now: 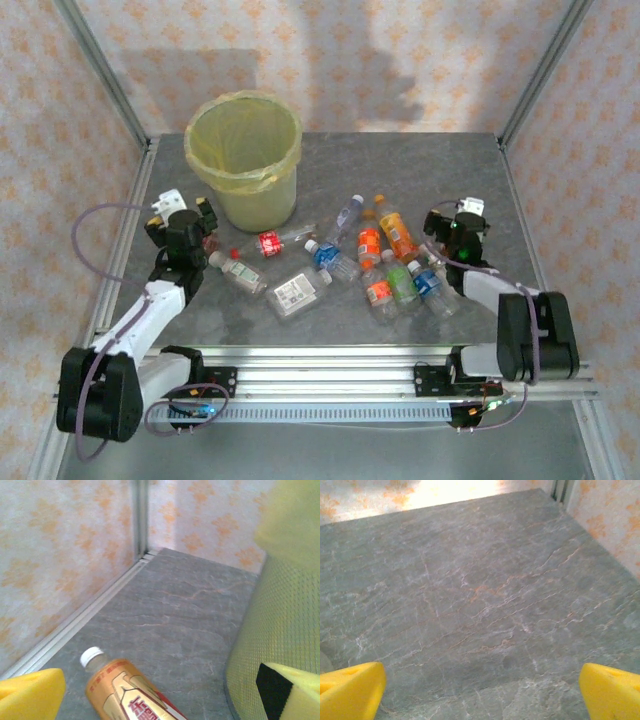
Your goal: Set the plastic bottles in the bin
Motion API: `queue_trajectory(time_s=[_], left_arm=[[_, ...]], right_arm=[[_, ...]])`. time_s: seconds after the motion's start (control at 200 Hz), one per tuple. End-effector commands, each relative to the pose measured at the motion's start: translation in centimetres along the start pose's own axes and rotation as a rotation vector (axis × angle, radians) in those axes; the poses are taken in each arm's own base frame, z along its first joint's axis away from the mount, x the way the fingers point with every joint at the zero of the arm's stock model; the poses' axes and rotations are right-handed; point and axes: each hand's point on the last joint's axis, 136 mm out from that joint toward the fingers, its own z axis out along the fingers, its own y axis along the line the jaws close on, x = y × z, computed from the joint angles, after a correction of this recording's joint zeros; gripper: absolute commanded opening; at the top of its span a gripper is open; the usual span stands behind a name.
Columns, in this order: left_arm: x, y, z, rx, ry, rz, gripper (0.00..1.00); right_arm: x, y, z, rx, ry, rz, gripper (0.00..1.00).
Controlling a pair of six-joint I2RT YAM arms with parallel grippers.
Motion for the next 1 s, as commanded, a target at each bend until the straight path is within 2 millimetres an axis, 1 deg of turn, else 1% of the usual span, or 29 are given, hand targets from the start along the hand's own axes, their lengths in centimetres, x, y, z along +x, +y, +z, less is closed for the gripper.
queue_trajectory(time_s=[0.0, 0.09, 0.16, 0.195, 0.235, 0.25, 0.29, 0.45, 0.641, 0.881, 0.996], left_arm=[[-0.5, 3.8, -1.2, -0.167, 0.059, -0.101, 1.00], [-0.8, 4.3, -1.6, -0.178, 0.113, -0.125, 1.00], [-1.0, 4.9, -1.9, -0.217, 0.132, -0.162, 1.00], [-0.8, 5.6, -2.1, -0.255, 0.146, -0.201, 1.00], [-0.5, 5.7, -2.1, -0.260, 0.169, -0.217, 1.00], [-0.4, 5.7, -2.0, -0.257, 0.178, -0.221, 1.00], [0.0, 5.6, -1.7, -0.256, 0.202, -0.238, 1.00], [1.8, 5.3, -0.3, -0.269, 0.322, -0.314, 1.00], [4.7, 4.1, 2.0, -0.250, 0.475, -0.414, 1.00], [7.4, 4.0, 4.1, -0.291, 0.570, -0.445, 1.00], [8.6, 3.6, 5.1, -0.278, 0.603, -0.464, 1.00]], right_arm=[[-1.1, -1.4, -1.2, 0.080, 0.023, -0.001, 0.99], [-1.9, -1.6, -2.0, 0.093, 0.027, 0.025, 0.99], [-2.0, -1.5, -2.2, 0.091, 0.052, 0.022, 0.99], [-2.0, -1.4, -2.2, 0.094, 0.065, 0.018, 0.99], [-2.0, -1.4, -2.3, 0.098, 0.078, 0.013, 0.99], [-2.7, -1.4, -2.8, 0.095, 0.058, 0.018, 0.99], [-2.8, -1.3, -3.0, 0.097, 0.062, 0.014, 0.99], [-3.2, -0.6, -3.5, 0.096, 0.078, -0.007, 0.99], [-3.5, 0.3, -4.2, 0.092, 0.102, -0.062, 0.99], [-3.8, 0.5, -4.7, 0.092, 0.125, -0.053, 0.99], [-4.3, 0.5, -5.2, 0.093, 0.125, -0.039, 0.99]])
